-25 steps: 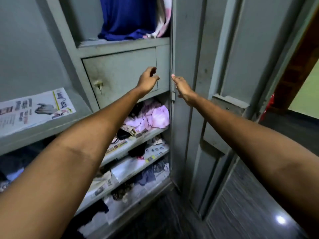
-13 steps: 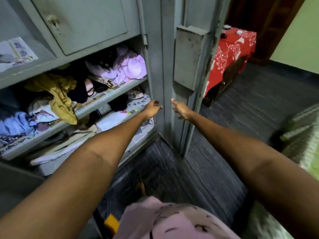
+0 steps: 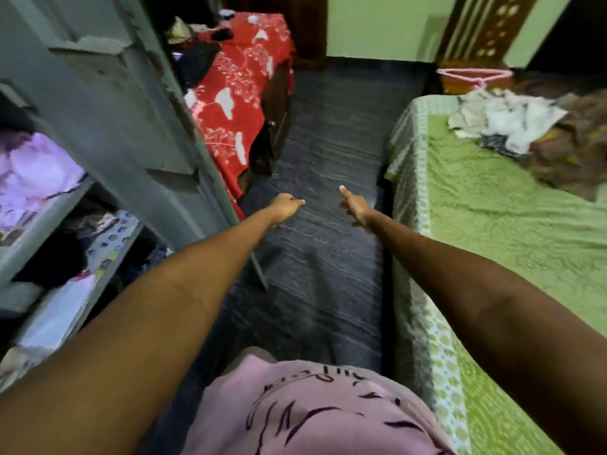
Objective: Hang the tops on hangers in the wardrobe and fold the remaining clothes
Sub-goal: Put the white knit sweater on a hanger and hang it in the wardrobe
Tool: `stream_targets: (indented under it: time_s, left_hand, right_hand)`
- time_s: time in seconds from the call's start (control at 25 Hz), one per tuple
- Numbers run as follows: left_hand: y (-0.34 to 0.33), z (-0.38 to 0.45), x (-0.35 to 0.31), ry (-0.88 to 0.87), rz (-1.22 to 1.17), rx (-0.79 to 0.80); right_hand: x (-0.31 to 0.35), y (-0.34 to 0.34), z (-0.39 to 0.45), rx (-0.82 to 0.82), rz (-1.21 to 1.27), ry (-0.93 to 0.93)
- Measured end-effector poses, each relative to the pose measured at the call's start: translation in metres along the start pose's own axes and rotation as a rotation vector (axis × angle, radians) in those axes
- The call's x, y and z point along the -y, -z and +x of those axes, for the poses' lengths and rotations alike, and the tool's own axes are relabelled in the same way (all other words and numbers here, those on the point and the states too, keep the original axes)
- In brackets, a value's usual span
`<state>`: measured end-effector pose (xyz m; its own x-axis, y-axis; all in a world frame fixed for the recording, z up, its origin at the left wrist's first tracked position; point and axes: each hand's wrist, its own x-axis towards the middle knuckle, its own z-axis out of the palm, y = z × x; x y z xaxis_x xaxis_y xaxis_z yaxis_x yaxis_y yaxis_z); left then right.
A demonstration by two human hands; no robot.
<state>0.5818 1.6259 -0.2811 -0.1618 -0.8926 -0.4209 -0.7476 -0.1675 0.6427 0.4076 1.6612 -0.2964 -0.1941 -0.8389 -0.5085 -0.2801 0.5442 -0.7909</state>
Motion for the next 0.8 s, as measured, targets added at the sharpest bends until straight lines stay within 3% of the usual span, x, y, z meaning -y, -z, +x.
stream_targets:
  time_s: [0.28,0.8]
  left_hand:
    - [-0.042,0.094,-0.102,-0.103,0.092,0.200]
    - [-0.059,0.331,-0.253,-0.239,0.104,0.342]
  right_hand:
    - [-0.011,0.095,0.055,-0.264,0.291,-0.120]
    - [0.073,0.220,0.212,-0.513,0.351,-0.155]
